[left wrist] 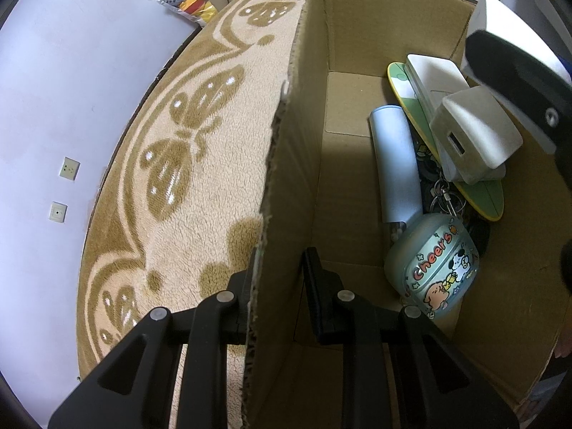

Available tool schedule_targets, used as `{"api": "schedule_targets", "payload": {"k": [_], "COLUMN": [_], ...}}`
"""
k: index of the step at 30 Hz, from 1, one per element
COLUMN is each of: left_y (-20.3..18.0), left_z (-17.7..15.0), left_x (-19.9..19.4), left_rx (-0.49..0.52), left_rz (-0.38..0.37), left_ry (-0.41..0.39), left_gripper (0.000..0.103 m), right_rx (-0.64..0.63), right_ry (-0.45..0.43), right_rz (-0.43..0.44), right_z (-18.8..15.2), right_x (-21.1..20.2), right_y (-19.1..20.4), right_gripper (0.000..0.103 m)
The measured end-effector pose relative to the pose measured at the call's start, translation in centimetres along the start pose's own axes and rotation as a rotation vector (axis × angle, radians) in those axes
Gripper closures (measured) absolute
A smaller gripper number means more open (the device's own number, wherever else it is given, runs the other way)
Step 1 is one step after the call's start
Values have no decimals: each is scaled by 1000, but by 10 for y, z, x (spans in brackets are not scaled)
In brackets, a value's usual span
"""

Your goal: Organize rigid objects

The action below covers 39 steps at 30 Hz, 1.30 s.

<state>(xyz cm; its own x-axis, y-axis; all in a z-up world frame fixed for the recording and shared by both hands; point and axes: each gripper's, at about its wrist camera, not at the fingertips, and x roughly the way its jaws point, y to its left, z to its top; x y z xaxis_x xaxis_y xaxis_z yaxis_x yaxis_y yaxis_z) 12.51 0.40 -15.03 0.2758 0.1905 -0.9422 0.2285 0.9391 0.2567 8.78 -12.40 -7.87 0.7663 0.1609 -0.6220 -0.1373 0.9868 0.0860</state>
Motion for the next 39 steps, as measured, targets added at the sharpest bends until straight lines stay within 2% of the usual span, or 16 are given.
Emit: {"api": "schedule_targets", "payload": {"k": [10, 17, 22, 24, 26, 31, 34, 36, 39], "left_y": [5, 3, 6, 8, 9, 9, 10, 10, 9], "left_z": [0, 0, 2, 1, 1, 1, 0, -2, -4], "left_x": [0, -2, -14, -18, -23, -43, -60, -69, -86], "left_rx": [-18, -14, -28, -33, -38, -42, -44, -47, -47], "left_rz": [-28, -16, -21, -30, -44, -69, -90, -86, -46], "left_ry": [2, -4, -37, -48, -58, -112, -159, -195, -265], "left_gripper": [81, 81, 81, 81, 81, 78, 63, 37, 18], "right_rx": [-5, 69, 111, 128, 142, 170, 194, 210, 234], "right_ry": [-14, -16, -20, -16, -11, 14, 26, 36, 23], "right_rz": [-25, -63, -85, -93, -108, -138, -148, -150, -158], "right_z": [4, 5, 10, 8, 6, -2, -7, -10, -14], "right_x": [-1, -19, -37, -44, -50, -64, -73, -80, -93], "right_y": [-3, -23, -32, -36, -37, -42, -46, -49, -53], "right_gripper": [22, 22, 21, 20, 14, 10, 7, 2, 0]}}
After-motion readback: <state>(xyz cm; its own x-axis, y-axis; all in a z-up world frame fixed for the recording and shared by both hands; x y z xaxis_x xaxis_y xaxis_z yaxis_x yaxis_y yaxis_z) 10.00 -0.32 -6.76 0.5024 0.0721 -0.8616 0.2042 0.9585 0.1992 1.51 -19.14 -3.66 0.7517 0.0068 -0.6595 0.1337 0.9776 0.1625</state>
